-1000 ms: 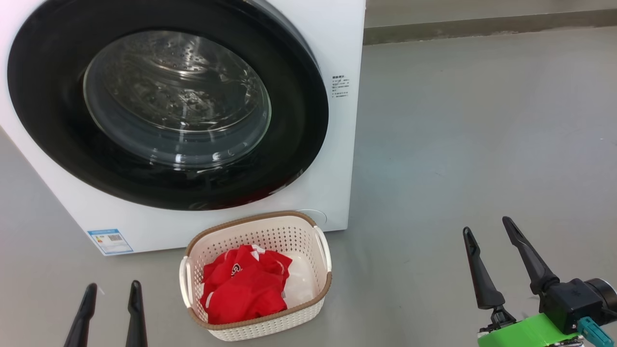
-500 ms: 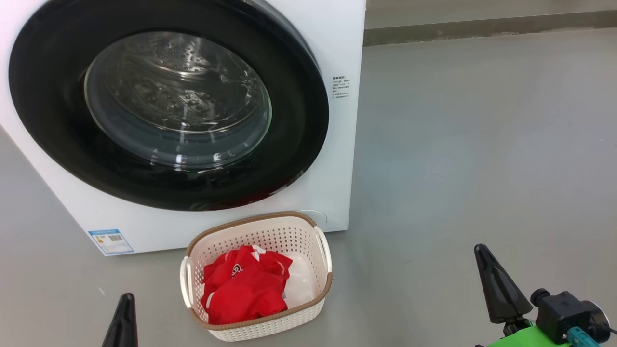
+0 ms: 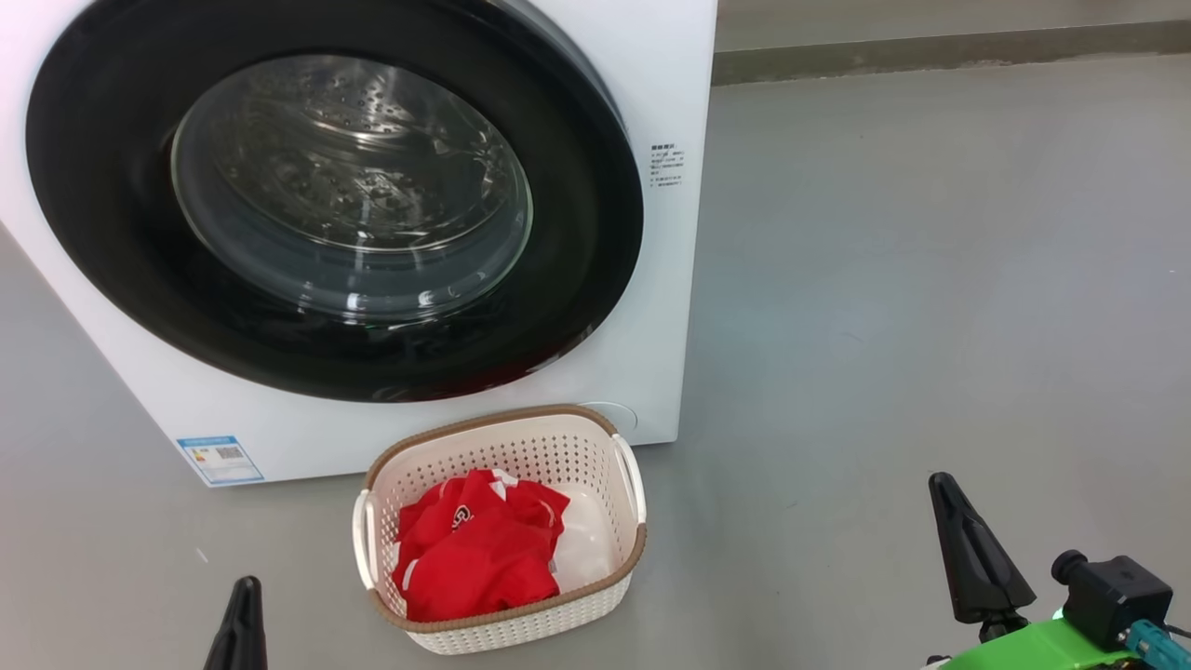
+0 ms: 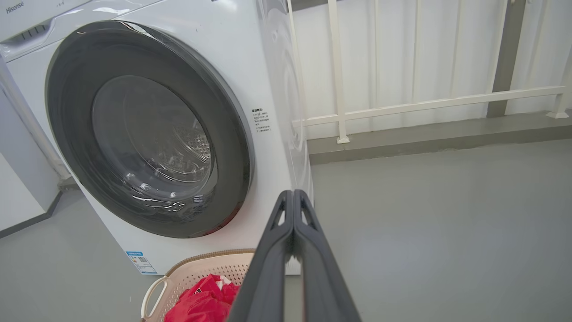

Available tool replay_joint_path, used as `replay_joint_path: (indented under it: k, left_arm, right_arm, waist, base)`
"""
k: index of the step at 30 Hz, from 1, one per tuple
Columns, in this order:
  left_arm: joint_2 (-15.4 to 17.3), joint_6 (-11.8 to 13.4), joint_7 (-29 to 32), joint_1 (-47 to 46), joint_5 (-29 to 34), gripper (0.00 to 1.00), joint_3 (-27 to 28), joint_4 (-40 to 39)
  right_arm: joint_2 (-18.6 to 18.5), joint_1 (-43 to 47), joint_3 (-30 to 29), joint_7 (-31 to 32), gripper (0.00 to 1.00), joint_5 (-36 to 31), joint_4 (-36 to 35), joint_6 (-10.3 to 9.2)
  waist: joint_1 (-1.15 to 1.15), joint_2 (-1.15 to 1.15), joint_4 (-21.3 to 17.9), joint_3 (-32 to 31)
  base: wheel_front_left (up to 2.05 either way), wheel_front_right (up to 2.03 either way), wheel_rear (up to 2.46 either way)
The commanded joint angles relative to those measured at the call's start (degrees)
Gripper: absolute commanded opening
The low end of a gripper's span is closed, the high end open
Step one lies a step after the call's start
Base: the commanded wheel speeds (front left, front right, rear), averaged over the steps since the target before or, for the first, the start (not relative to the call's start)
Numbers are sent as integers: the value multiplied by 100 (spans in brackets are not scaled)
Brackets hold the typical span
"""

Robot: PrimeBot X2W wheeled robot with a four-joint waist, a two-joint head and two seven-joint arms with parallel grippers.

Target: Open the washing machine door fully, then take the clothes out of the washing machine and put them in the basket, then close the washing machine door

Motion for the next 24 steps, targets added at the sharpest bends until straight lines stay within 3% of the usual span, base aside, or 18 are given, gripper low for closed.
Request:
replay_joint_path:
  k: [1, 24]
  left_arm:
    - [70, -22, 26, -234, -171, 0, 27, -92]
    - [92, -48, 405, -548, -1631, 0, 18, 239]
  right_arm:
    - [-85, -247, 13, 23, 0, 220, -117, -4]
    - [-158, -430, -15, 360, 0, 1848, 59, -8]
  waist:
    - [-1, 0, 7, 3]
    - [-1, 0, 107, 41]
  base:
    - [0, 0, 0]
    - [0, 0, 0]
